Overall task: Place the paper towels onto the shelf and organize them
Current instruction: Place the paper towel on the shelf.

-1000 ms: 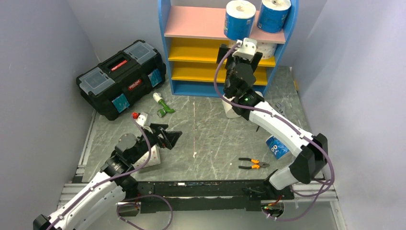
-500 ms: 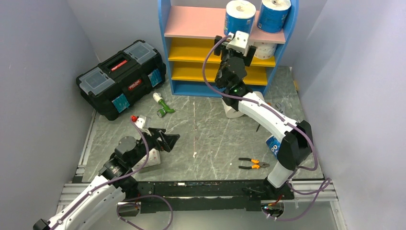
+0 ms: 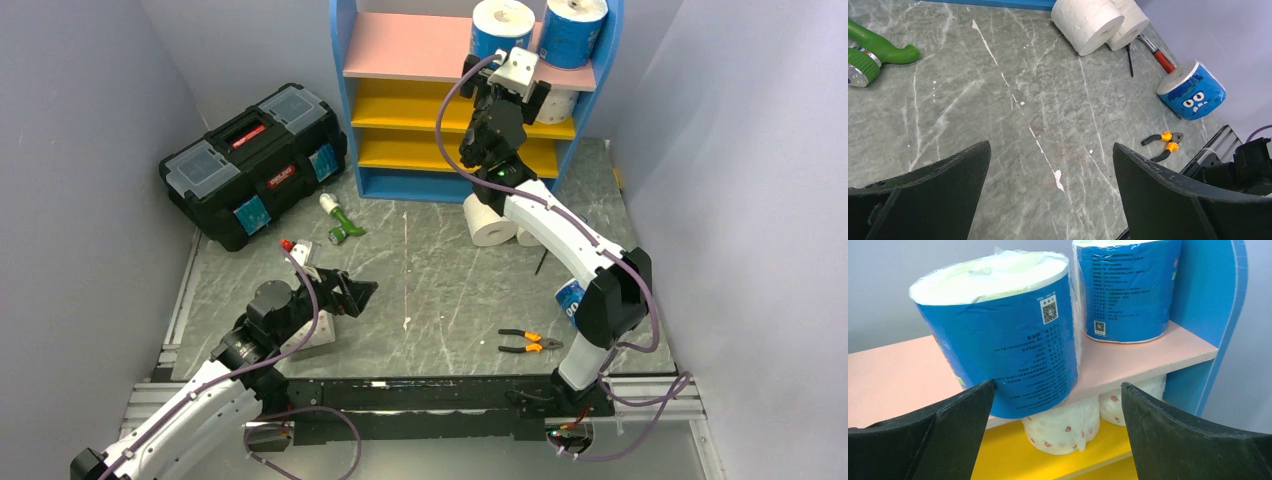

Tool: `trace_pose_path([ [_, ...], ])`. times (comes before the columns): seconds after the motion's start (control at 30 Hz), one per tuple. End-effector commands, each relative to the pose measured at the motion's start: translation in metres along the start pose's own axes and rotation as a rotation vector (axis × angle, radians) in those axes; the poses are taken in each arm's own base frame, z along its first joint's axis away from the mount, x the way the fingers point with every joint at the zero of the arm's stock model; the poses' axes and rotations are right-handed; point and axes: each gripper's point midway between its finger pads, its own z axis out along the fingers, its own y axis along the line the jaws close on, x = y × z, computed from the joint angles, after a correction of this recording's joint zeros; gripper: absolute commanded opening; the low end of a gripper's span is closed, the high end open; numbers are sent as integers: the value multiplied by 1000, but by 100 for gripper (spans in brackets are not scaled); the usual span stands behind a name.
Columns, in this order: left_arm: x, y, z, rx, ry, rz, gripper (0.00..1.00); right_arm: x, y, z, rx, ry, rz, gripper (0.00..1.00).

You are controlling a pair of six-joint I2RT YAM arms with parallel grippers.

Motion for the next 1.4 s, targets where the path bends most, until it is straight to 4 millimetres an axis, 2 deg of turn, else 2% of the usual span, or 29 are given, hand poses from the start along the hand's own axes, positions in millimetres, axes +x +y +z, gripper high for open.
trace_pose_path([
  [0.0,-11,-8,2,26,-37,-4,98,-7,7,11,-5,-11,24,100],
  [0.57,-13,-12,1,42,-34,-9,98,-8,11,33,32,-26,21,98],
  [0.97,-10,-11,3,41,-16,0,98,0,18,48,48,-15,-10,98],
  [1.37,-8,-11,5,39,-1,6,99,11,13,58,71,-3,-13,97],
])
